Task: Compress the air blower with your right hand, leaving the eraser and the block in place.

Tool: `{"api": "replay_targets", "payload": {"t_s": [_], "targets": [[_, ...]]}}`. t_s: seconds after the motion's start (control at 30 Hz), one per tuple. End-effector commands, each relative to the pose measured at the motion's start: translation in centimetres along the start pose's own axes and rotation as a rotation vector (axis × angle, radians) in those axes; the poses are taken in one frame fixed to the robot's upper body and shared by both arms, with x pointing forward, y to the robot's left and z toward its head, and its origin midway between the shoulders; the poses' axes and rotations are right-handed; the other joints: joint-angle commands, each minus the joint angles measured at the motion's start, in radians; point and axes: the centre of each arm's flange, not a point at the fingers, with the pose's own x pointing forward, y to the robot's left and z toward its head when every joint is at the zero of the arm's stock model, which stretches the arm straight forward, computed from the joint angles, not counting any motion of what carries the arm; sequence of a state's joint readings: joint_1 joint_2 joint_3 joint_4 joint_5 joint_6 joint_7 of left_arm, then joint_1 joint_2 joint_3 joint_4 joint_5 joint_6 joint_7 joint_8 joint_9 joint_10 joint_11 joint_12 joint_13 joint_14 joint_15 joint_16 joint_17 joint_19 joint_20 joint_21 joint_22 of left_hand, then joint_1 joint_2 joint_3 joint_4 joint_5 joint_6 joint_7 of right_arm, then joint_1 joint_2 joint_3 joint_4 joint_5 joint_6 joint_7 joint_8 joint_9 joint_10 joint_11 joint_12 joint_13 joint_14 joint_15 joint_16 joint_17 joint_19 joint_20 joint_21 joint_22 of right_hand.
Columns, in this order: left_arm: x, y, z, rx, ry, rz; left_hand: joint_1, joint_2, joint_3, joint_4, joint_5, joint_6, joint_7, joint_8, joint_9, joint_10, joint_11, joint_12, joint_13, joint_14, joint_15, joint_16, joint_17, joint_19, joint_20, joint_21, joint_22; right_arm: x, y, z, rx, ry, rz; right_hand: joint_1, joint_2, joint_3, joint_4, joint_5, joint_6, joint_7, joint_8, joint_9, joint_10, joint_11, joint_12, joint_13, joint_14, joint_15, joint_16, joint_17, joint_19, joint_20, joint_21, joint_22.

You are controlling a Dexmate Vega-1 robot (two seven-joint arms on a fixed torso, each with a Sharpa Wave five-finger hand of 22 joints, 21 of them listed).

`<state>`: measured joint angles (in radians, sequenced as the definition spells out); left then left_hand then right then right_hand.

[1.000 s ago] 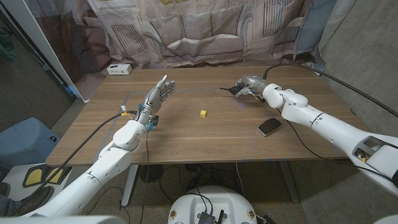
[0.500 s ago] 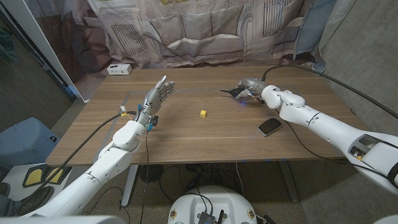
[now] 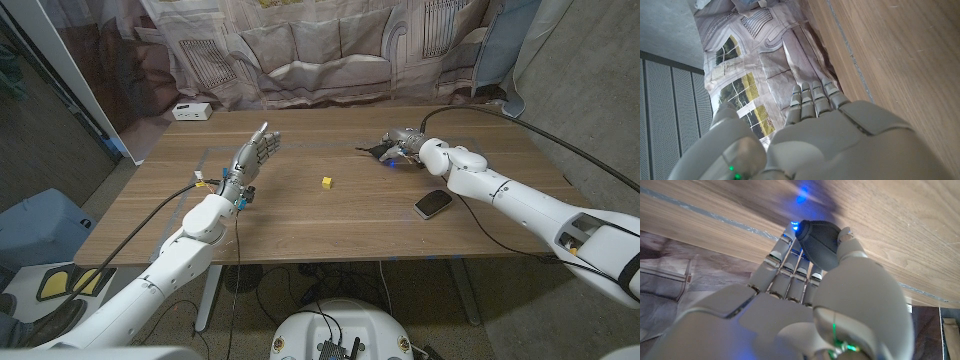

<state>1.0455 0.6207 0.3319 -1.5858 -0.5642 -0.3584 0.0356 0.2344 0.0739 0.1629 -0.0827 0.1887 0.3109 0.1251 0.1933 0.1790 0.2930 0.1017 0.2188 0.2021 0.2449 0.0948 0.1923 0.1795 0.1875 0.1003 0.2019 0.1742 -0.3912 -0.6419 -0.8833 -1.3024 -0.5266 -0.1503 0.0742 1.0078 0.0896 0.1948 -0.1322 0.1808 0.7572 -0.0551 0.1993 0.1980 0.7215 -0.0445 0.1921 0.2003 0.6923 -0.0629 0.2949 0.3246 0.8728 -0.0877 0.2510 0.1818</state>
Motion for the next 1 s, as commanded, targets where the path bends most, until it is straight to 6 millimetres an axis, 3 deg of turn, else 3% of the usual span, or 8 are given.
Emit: {"api": "replay_targets", "payload": {"t_s": [0.03,0.53,0.83,1.0], "targets": [[0.20,-0.24,-0.27,-0.005,0.004,0.000,-0.005,0.006,0.003,-0.006,-0.002,0.009,-0.004,0.000,0.004,0.010,0.000,-0.001,0.003,0.004,-0.001,-0.002,0.002,0.002,0.003,-0.003,0.006,0.42,0.48,-0.08,-0.019,0.006,0.013,-0.011,-0.002,-0.007,0.001,0.000,-0.009,-0.001,-0.003,0.005,-0.007,-0.001,-0.001,0.003,-0.007,-0.063,-0.001,0.005,-0.001,-0.001,-0.002,0.000],[0.62,-0.50,-0.29,-0.004,0.009,-0.010,-0.007,0.006,0.003,-0.006,-0.002,0.012,-0.007,0.000,0.004,0.015,-0.002,0.000,0.003,0.010,-0.005,-0.001,0.002,0.006,0.003,-0.002,0.006,0.68,0.53,-0.01,-0.050,0.015,0.035,-0.021,-0.013,-0.017,0.000,-0.002,-0.048,0.005,-0.012,0.005,-0.048,0.001,-0.010,0.003,-0.042,-0.041,-0.016,0.003,-0.023,0.007,-0.015,-0.002],[0.69,-0.60,-0.52,-0.005,0.013,-0.014,-0.007,0.006,0.003,-0.006,-0.002,0.011,-0.007,0.000,0.004,0.014,-0.002,0.000,0.003,0.010,-0.005,-0.001,0.002,0.007,0.007,-0.002,0.006,0.63,0.36,-0.16,-0.051,0.023,0.034,-0.045,-0.025,-0.032,0.007,-0.004,-0.079,0.023,-0.015,0.005,-0.079,0.015,-0.012,0.004,-0.071,-0.030,-0.025,0.005,-0.040,0.019,-0.025,-0.002],[0.67,-0.57,-0.61,-0.007,0.013,-0.011,-0.008,0.006,0.003,-0.006,-0.002,0.011,-0.008,0.000,0.004,0.013,-0.006,-0.001,0.003,0.010,-0.006,-0.001,0.002,0.007,0.007,-0.002,0.006,0.61,0.25,-0.06,-0.062,0.031,0.041,-0.054,-0.032,-0.039,0.005,-0.003,-0.133,0.038,-0.023,0.006,-0.128,0.029,-0.017,0.005,-0.115,-0.014,-0.042,0.003,-0.077,0.027,-0.041,-0.003]]}}
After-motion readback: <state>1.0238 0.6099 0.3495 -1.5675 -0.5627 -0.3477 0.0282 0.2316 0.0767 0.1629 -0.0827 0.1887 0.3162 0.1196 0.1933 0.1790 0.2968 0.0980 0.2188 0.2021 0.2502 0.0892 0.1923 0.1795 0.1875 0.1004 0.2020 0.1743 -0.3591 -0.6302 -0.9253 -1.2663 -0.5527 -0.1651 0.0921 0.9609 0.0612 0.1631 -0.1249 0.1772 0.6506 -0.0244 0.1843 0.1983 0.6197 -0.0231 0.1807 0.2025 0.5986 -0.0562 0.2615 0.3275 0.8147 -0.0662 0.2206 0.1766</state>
